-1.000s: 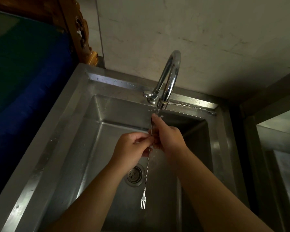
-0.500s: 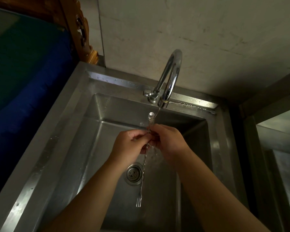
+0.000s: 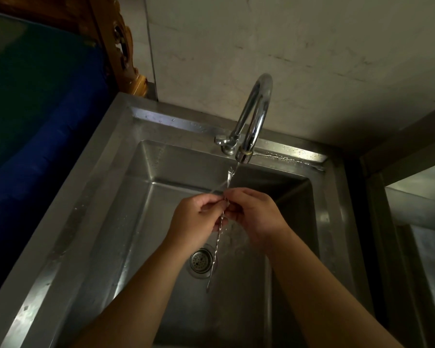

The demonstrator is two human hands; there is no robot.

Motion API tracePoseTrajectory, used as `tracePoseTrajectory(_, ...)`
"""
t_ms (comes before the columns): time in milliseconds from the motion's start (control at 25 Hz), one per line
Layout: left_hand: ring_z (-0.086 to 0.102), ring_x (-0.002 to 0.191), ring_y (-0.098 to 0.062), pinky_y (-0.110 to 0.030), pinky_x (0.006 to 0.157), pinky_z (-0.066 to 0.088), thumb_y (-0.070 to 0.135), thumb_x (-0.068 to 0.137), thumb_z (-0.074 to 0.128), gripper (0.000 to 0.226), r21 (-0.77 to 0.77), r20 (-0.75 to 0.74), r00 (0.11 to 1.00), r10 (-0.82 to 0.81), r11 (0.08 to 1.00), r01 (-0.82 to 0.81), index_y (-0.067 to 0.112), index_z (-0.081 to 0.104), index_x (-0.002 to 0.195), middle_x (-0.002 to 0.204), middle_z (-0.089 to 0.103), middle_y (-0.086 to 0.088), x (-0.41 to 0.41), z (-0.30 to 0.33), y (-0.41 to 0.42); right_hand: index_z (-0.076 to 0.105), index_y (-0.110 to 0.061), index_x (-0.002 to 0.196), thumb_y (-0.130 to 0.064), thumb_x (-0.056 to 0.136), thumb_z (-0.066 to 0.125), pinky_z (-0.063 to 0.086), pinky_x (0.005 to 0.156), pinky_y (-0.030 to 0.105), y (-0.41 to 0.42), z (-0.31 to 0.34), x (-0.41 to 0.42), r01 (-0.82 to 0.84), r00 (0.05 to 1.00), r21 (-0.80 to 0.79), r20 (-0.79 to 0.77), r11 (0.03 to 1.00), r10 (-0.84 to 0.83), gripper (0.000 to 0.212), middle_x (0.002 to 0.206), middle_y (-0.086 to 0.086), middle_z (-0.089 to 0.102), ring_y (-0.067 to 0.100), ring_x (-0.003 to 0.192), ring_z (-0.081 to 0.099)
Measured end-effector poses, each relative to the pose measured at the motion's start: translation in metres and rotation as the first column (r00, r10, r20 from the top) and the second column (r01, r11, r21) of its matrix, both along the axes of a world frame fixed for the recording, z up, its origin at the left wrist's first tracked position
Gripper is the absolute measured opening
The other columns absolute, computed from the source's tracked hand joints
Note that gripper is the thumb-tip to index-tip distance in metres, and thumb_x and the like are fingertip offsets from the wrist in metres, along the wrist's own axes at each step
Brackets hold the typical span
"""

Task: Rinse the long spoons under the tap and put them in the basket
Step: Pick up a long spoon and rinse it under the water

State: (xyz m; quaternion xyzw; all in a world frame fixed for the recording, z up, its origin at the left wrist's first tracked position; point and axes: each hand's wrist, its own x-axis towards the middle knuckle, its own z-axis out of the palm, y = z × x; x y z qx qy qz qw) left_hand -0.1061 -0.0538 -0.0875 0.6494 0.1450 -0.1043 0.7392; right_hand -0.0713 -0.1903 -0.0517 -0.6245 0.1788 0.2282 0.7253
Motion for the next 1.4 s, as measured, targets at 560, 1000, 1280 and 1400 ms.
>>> tracePoseTrajectory(560, 0.08, 0.076, -0.024, -0.037, 0.071, 0.066, 0.014, 0.087, 0.079, 0.026, 0.061, 0.047, 0.998, -0.033, 0.998, 0.03, 0.04, 0.083, 0.085, 0.084, 0.082, -0.001, 0.003, 0.001, -0.002, 0.073, 0.001, 0.074, -0.031, 0.085, 0.08, 0.06, 0.059, 0.032, -0.003, 0.004, 0.005, 0.025, 0.995, -0.182, 0.097, 0.983, -0.007, 0.035, 0.063, 0.01, 0.069, 0.022, 0.058, 0.069)
tracePoseTrajectory(1000, 0.08, 0.074, -0.02, -0.043, 0.072, 0.067, 0.017, 0.086, 0.078, 0.036, 0.156, 0.086, 0.992, -0.091, 0.985, 0.077, 0.053, 0.079, 0.08, 0.08, 0.082, 0.011, 0.003, 0.002, 0.003, 0.067, -0.008, 0.06, -0.065, 0.075, 0.075, 0.058, 0.047, 0.029, 0.008, 0.021, 0.019, 0.025, 1.0, -0.351, 0.024, 0.936, -0.018, 0.059, 0.053, 0.007, 0.064, 0.019, 0.049, 0.066)
tracePoseTrajectory(1280, 0.078, 0.069, -0.015, -0.027, 0.059, 0.06, 0.02, 0.079, 0.088, 0.011, 0.055, -0.01, 1.0, 0.0, 0.998, 0.001, 0.028, 0.084, 0.085, 0.081, 0.082, -0.001, 0.002, 0.005, 0.005, 0.077, 0.001, 0.081, -0.024, 0.087, 0.078, 0.056, 0.052, 0.026, 0.002, 0.01, 0.007, -0.087, 0.978, -0.375, 0.146, 0.923, 0.152, 0.026, 0.064, 0.011, 0.071, 0.016, 0.057, 0.067)
tracePoseTrajectory(1400, 0.076, 0.065, -0.01, -0.025, 0.057, 0.059, 0.018, 0.074, 0.091, 0.013, 0.079, -0.054, 0.998, 0.026, 0.997, -0.022, 0.022, 0.083, 0.084, 0.078, 0.08, 0.001, 0.001, 0.008, 0.003, 0.077, -0.001, 0.079, -0.025, 0.087, 0.078, 0.062, 0.073, 0.051, -0.001, 0.007, 0.004, -0.079, 0.973, -0.36, 0.175, 0.929, 0.151, 0.025, 0.07, 0.017, 0.07, 0.023, 0.067, 0.066)
